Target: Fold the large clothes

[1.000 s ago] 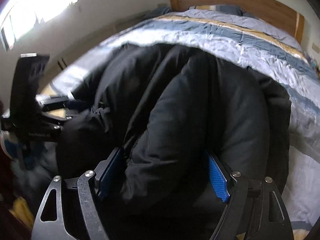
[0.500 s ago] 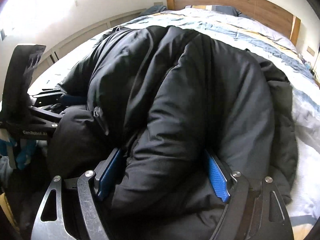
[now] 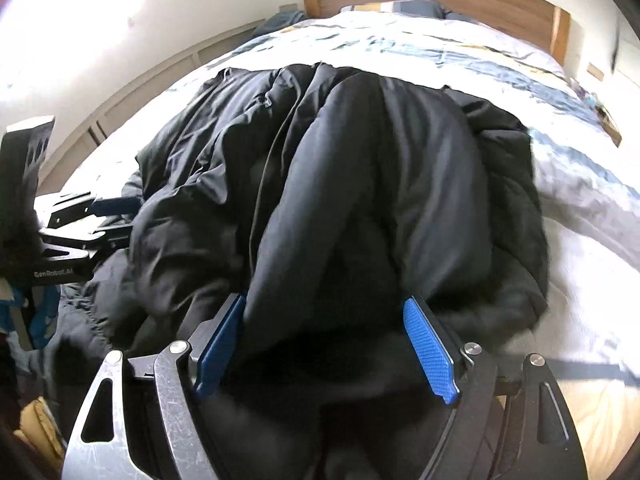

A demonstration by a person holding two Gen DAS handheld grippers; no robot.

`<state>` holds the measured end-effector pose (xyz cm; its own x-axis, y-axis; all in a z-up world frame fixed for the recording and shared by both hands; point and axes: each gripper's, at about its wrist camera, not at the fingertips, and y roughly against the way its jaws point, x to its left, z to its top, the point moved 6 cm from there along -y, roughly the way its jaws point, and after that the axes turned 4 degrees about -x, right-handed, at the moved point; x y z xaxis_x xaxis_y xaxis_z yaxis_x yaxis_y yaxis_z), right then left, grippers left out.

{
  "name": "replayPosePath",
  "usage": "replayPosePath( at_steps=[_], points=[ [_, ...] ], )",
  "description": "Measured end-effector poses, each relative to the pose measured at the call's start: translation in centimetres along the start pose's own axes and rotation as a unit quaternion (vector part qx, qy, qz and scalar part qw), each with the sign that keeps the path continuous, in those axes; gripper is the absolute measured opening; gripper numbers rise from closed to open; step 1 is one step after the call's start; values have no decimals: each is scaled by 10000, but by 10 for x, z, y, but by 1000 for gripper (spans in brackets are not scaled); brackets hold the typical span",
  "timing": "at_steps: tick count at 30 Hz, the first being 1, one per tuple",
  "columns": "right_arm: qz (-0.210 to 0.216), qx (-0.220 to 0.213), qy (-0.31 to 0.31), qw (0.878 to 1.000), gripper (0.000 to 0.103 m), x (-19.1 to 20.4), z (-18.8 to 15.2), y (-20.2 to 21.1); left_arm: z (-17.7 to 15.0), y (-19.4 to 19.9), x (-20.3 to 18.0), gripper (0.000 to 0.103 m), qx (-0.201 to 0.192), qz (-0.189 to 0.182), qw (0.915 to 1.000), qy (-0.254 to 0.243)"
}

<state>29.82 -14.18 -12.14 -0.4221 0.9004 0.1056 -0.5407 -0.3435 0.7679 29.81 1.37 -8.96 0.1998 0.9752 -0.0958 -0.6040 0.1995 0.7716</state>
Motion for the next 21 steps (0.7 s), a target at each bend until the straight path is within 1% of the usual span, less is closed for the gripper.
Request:
replayPosePath(
  at_steps=[6, 9, 11, 15, 18, 21],
  points=[
    [-265, -235, -357, 9987, 80, -26, -34, 57, -30, 56, 29, 57, -106, 118, 9998, 146],
    [-457, -358, -568, 9967, 80, -44, -54, 88, -48, 89, 57, 63, -201, 221, 9989, 363],
    [-603, -481, -744, 9942, 80, -57, -70, 114, -58, 107, 75, 64, -261, 341, 9980, 467],
    [-871, -750, -1105, 9872, 81, -79, -101, 163, -80, 151, 119, 65, -488, 688, 9930, 830],
    [-1068, -914, -1330, 9811, 82, -94, -120, 195, -91, 181, 144, 66, -657, 871, 9884, 1056],
    [-1251, -1001, -1472, 9760, 83, -103, -137, 218, -101, 205, 168, 67, -793, 1023, 9832, 1287]
  ],
)
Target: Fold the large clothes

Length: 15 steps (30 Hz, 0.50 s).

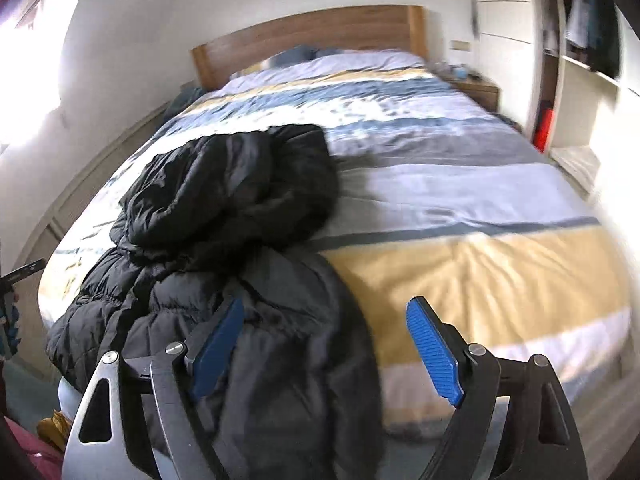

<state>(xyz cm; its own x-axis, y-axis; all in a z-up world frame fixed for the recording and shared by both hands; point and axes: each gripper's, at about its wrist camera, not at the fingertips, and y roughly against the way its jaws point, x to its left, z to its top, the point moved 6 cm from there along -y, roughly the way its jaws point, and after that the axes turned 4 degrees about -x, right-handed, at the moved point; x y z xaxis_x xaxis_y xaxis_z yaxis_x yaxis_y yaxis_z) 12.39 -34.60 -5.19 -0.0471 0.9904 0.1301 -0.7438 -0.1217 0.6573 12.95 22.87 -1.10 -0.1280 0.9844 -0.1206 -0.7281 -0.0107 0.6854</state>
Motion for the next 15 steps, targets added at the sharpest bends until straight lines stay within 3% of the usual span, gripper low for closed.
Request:
replayPosePath(
  at_steps=[4, 9, 13, 15],
  points=[
    [-137, -79, -119, 9998, 85, -13, -14, 19, -12, 19, 32, 67, -84, 61, 9993, 370],
    [-84, 44, -299, 9995, 90, -19, -40, 17, -43, 19, 56, 67, 148, 125, 9975, 673],
    [47, 232, -659, 9975, 100, -24, -61, 0, -75, 2, 64, 67, 514, -88, 9930, 1057],
    [126, 408, -810, 9958, 101, -26, -72, -13, -90, -9, 68, 67, 696, -304, 9879, 1350]
  ],
)
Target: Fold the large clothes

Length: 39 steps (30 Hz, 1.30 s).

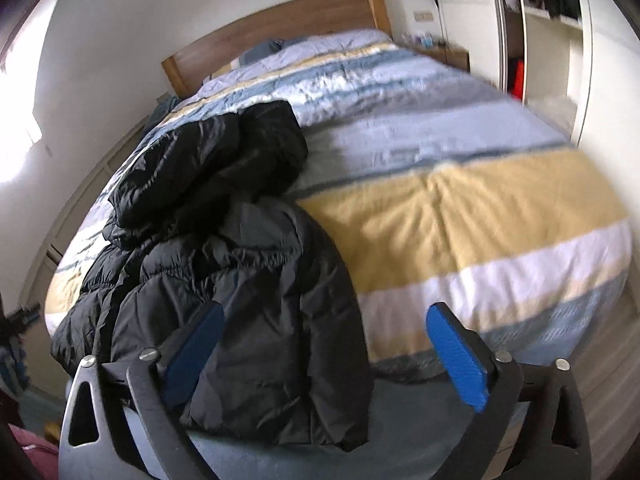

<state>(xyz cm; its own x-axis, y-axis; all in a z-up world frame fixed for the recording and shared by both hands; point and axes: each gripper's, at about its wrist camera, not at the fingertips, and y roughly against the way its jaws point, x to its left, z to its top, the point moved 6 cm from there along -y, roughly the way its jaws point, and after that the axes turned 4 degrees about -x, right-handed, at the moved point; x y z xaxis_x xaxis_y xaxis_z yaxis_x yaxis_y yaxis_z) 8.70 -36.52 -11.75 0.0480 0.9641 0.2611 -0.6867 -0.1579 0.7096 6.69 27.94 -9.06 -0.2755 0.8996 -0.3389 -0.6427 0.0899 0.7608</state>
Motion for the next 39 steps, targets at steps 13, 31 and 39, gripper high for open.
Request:
replayPosePath(
  at_steps=[13, 31, 39],
  points=[
    [441, 947, -688, 9921, 103, -9, -51, -60, -50, -64, 16, 67, 820, -1636, 9664, 1805],
    [1619, 1374, -1018, 9719, 71, 15, -83, -70, -78, -60, -17, 65, 1005, -2309, 9446, 2106],
    [2006, 1372, -752, 9671, 26, 30, -84, -58, -70, -48, -47, 19, 928, -2244, 9552, 1690]
  ],
)
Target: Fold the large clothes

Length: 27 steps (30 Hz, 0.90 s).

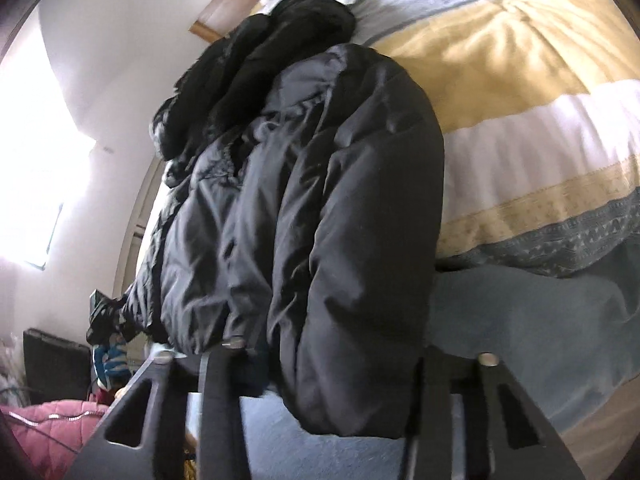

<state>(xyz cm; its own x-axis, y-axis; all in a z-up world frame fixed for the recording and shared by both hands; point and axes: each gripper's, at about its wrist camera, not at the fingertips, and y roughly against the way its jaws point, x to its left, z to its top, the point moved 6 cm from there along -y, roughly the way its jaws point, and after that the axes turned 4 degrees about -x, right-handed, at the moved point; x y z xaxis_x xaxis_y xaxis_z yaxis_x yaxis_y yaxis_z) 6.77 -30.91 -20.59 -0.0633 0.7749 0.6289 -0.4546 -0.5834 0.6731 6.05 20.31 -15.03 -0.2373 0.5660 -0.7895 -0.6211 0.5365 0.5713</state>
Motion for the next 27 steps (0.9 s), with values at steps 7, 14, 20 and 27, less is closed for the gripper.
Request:
replayPosePath(
  at_steps=[7, 14, 20, 27],
  points=[
    [433, -287, 505, 9974, 15, 43, 21, 21, 15, 20, -64, 10, -189, -442, 9981, -398],
    [1130, -1076, 633, 9857, 14, 83, 77, 61, 61, 34, -130, 10, -307, -882, 9933, -678],
    [1849, -1795, 84, 9662, 14, 88, 126, 77, 119, 39, -153, 10, -515, -1744, 9832, -120],
    [2519, -2499, -687, 9324, 14, 92, 198, 85, 202, 26, -178, 10, -915, -2400, 9653, 461]
  ],
)
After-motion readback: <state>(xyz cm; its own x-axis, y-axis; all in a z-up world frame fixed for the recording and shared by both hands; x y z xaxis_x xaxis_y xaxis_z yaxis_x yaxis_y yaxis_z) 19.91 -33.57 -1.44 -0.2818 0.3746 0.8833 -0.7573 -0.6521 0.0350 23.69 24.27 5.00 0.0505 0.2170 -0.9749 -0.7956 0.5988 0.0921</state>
